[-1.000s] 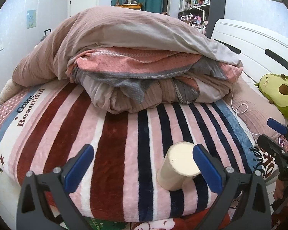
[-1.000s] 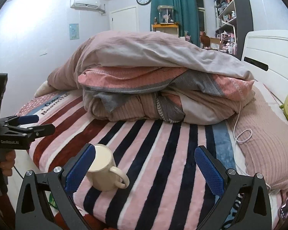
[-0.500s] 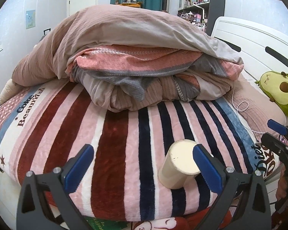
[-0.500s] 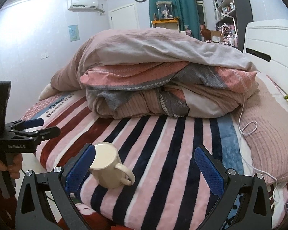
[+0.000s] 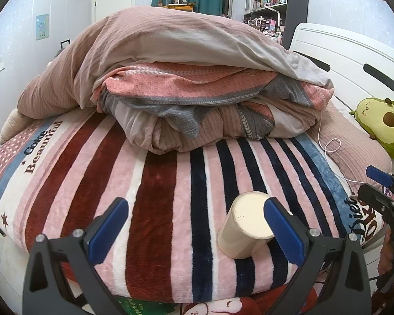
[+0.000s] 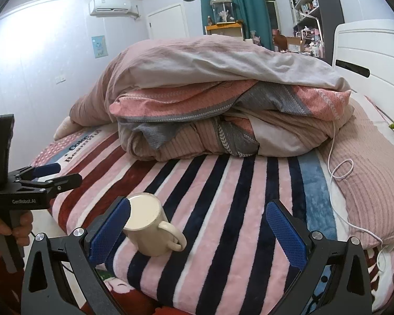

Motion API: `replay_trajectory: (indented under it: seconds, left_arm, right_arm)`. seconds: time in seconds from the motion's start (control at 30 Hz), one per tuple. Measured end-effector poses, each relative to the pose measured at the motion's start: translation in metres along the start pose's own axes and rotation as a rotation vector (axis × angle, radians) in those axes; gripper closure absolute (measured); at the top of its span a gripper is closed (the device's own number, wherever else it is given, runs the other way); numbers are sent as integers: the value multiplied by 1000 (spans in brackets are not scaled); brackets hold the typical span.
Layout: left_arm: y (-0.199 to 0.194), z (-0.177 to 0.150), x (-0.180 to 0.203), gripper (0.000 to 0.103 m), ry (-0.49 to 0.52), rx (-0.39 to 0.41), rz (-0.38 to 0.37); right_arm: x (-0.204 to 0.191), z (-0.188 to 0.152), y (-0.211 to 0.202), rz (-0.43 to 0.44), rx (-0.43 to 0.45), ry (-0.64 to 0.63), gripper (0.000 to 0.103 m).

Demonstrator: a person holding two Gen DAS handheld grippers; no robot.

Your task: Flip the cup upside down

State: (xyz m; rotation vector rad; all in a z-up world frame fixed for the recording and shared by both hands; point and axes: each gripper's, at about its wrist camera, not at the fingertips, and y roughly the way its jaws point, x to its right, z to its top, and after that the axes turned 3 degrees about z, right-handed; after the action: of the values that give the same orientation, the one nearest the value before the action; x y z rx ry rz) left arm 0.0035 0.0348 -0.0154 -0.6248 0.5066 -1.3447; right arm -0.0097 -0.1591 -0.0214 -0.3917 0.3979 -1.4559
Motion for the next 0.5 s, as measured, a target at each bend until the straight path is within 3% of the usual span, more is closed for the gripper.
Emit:
replay_trajectory:
  seconds: [0.5]
  left_arm:
    - [-6,0,6,1,9,10,-6]
  right_arm:
    - [-3,-3,-1,10,-4,2,0]
